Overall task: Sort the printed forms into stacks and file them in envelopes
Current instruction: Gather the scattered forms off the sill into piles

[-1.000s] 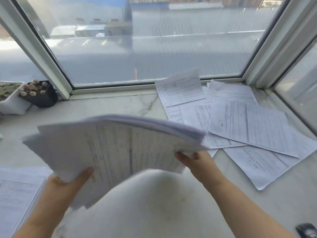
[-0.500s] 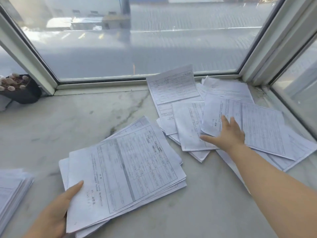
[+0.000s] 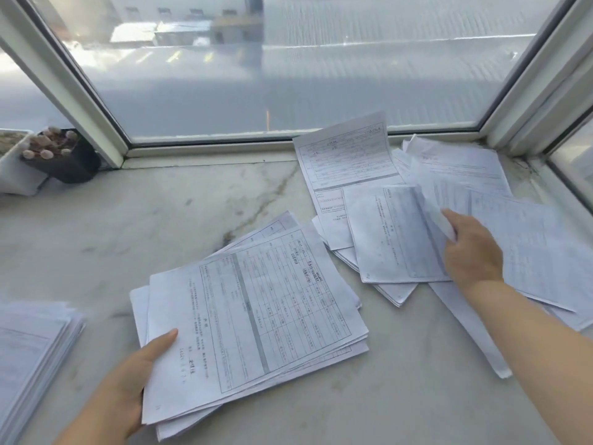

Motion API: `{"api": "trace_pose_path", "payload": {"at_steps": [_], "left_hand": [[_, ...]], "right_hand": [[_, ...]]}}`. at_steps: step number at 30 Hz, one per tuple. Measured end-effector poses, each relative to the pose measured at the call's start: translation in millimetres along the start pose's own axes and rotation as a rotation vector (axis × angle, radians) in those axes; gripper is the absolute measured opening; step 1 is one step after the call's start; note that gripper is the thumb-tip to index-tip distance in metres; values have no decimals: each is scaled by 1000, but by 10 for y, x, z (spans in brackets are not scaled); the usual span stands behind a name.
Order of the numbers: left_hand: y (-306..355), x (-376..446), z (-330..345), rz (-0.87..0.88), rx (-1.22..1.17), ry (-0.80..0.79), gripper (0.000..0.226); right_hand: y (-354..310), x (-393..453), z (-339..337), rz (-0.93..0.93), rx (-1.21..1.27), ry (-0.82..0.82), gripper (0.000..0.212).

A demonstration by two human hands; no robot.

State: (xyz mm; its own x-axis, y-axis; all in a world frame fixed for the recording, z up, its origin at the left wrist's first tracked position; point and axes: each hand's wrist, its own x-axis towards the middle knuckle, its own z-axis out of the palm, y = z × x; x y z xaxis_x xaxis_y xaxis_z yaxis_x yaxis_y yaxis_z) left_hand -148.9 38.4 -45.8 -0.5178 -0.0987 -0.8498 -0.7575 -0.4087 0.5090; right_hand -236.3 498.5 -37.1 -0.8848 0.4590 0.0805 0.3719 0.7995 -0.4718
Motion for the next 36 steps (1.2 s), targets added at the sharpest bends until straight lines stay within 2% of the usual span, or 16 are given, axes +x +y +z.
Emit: {"api": "trace_pose_path", "payload": {"at_steps": [1,3,6,10,13,15,16,17,19,20,21,24,26,29,32,36], "left_hand": [[116,-81,105,-30,6,-93,49],[163,-91,133,3,59,-29,47],[147,-81,107,45,-2,-66,60],[143,-21,61,39,-8,-89,67],[136,-27,33,-10,10,-120,53],[125,-7,-11,6,86,-73,48],[134,-2,-39,26,131,-48,49],[150,-1,-71,40,155,-42,50],[186,28,-152,57,186,-25,49],[203,42,-182,56,201,-20,49],[211,54,-192,51,210,-23,49],[215,67,-153,44,216,-37,47],[215,65,-129,46,217,-38,46],[218,57,-117,41,227,-33,45],[232,63,-122,34,230,-23,46],[226,72,-132,30,235,-27,46]], "right_hand": [[-206,-135,25,-79,25,12,50],[-656,-521,165,-338,45,-19,57],[-1276,-1273,525,-698,28,-190,58],[-1778,-2009,879,-859,-74,-480,61],[-1991,-2231,944,-828,-136,-631,62],[-1975,-2203,972,-803,-29,-839,76],[-1899,-2115,908,-772,26,-873,85],[-1785,-1976,818,-727,74,-806,89],[-1405,-1571,633,-584,118,-471,87],[-1173,-1321,524,-471,65,-321,89],[-941,-1083,428,-340,-19,-254,96],[-455,-617,351,-68,-221,-380,117],[-331,-551,433,-9,-194,-401,109],[-264,-546,478,-18,-136,-335,86],[-244,-520,382,-55,-100,-380,71],[-306,-463,239,10,15,-445,57]]}}
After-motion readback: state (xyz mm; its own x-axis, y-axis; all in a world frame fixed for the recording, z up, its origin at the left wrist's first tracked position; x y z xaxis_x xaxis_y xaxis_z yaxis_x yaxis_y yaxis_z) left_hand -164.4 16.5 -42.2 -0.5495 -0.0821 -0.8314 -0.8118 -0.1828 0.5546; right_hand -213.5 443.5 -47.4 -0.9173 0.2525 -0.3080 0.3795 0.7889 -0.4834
